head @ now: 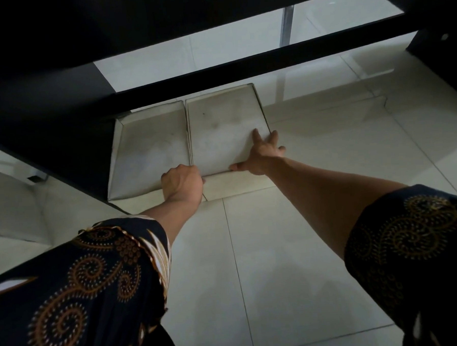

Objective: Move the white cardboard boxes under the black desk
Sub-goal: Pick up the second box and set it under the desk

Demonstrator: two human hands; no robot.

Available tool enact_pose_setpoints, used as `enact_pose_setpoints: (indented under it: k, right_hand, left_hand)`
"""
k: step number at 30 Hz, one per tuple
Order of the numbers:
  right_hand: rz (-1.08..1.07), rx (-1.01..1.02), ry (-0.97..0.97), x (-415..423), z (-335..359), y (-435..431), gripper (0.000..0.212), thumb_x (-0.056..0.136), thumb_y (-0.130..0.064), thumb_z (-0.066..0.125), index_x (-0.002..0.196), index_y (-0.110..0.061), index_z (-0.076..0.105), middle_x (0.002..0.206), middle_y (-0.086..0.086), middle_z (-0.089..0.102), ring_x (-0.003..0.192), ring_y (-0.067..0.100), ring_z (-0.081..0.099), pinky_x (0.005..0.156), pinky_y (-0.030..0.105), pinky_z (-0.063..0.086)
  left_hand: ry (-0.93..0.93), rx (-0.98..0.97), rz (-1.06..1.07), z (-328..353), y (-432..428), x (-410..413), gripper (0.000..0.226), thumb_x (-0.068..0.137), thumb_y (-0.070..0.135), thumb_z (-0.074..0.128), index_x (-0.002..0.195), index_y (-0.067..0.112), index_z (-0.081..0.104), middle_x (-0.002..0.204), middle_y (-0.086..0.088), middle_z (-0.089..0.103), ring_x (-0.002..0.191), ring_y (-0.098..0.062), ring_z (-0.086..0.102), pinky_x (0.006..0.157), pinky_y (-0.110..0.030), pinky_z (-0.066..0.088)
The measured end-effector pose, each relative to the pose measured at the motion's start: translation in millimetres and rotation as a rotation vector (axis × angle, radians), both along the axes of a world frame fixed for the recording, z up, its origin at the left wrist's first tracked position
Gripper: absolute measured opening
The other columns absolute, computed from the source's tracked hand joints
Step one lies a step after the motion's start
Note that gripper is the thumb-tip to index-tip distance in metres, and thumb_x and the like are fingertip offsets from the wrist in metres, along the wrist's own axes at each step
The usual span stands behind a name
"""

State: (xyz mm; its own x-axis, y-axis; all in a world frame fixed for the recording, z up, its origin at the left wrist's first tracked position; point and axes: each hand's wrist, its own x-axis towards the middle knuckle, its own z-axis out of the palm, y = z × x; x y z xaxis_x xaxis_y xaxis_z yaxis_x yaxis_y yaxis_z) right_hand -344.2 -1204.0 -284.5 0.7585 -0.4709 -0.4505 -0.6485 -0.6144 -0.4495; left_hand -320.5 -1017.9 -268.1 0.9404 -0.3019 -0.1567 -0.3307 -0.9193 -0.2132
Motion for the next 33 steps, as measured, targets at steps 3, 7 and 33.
enact_pose_setpoints:
  k: [3,7,33]
  right_hand:
    - [0.003,-0.003,-0.017,-1.7,-1.5,1.4,0.122,0.067,-0.057,0.085,0.158,-0.036,0.007,0.158,0.011,0.006,0.135,0.043,0.029,0.109,0.050,0.039]
    - [0.006,-0.007,-0.028,-2.9,-1.0,3.0,0.119,0.068,-0.056,0.085,0.158,-0.035,0.010,0.157,0.011,0.007,0.137,0.043,0.028,0.110,0.051,0.039]
    - [0.393,-0.283,0.280,-176.8,135.9,0.5,0.106,0.089,-0.058,0.062,0.160,-0.028,-0.012,0.167,0.015,-0.017,0.155,0.035,-0.006,0.119,0.063,0.017]
  left_hand:
    - [0.016,0.025,-0.002,0.4,-0.4,-0.1,0.030,0.101,0.031,0.052,0.106,0.007,0.070,0.105,-0.013,0.069,0.099,-0.032,0.065,0.073,-0.032,0.038]
    - [0.046,0.068,-0.021,4.5,-0.3,1.9,0.027,0.100,0.031,0.055,0.106,0.009,0.070,0.104,-0.011,0.070,0.097,-0.029,0.066,0.070,-0.031,0.040]
    - [0.612,0.089,-0.066,145.1,1.3,-85.2,0.100,0.088,0.062,0.057,0.157,0.032,-0.009,0.166,-0.010,-0.016,0.153,-0.036,-0.003,0.120,-0.052,0.010]
